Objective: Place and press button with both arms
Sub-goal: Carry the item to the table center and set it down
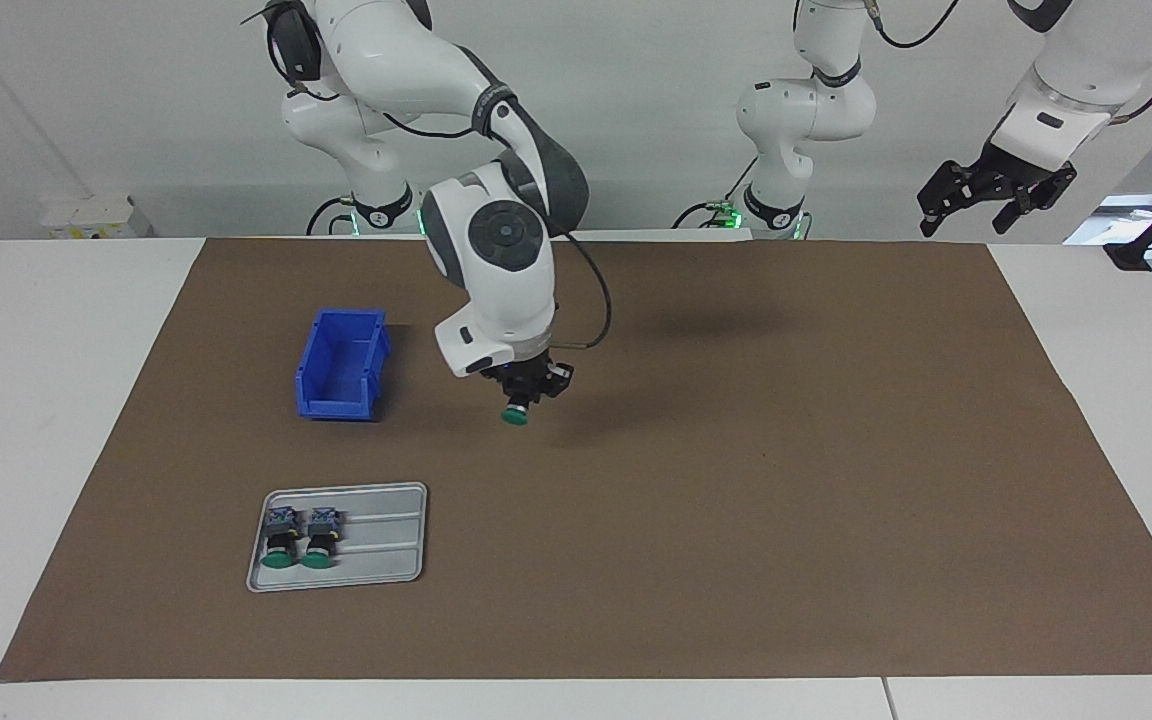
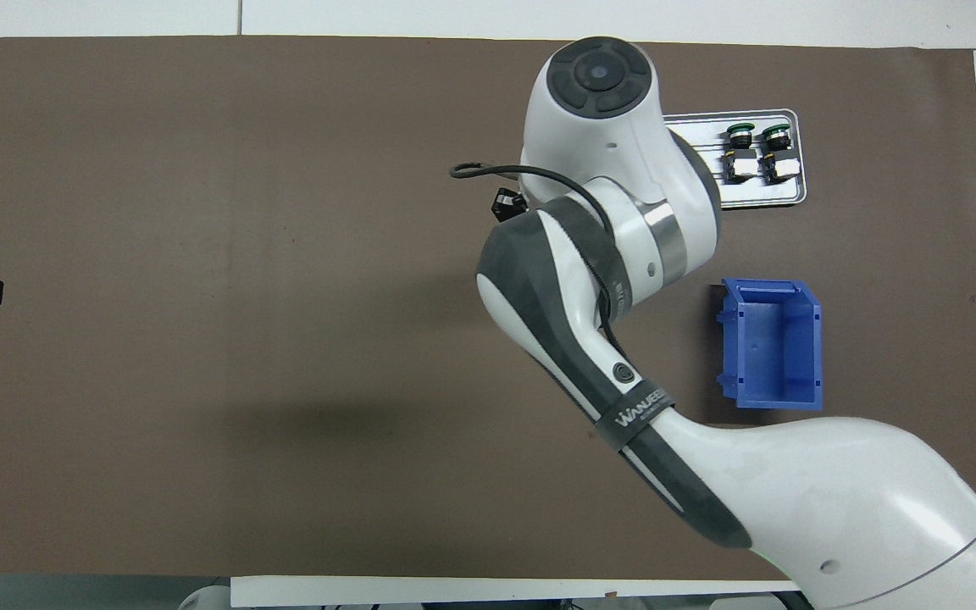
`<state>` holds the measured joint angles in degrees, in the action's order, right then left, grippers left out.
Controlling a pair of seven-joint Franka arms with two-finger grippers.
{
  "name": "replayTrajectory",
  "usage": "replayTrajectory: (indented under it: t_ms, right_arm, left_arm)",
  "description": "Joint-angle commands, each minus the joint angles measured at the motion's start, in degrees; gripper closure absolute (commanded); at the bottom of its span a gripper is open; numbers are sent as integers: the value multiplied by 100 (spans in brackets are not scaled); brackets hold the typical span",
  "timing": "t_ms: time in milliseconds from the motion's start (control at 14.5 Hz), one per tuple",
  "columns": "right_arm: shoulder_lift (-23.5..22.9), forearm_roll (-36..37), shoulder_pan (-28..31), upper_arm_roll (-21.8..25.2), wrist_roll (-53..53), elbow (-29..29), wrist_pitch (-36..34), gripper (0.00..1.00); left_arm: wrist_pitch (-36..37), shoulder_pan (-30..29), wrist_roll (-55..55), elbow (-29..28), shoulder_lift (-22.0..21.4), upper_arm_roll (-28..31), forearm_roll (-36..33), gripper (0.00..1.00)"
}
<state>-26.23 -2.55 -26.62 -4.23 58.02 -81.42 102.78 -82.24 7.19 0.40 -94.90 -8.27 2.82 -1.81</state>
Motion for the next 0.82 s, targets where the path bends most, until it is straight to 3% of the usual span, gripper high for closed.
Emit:
replayTrajectory:
  t_ms: [0, 275, 619, 756]
  right_arm:
    - [-66, -123, -254, -34, 1277, -129, 373, 100]
    - [-443, 8, -738, -25, 3413, -129, 1015, 100]
    - [-831, 88, -783, -34, 4970, -181, 1437, 100]
    - [-831, 175, -765, -25, 5762, -330, 1499, 93]
  left_arm:
    - [-20, -34, 12, -143, -139, -19, -100, 0]
    - [-20, -34, 13, -143, -139, -10, -100, 0]
    - [-20, -42, -5, -143, -139, -10, -100, 0]
    - [-20, -103, -14, -143, -139, -10, -100, 0]
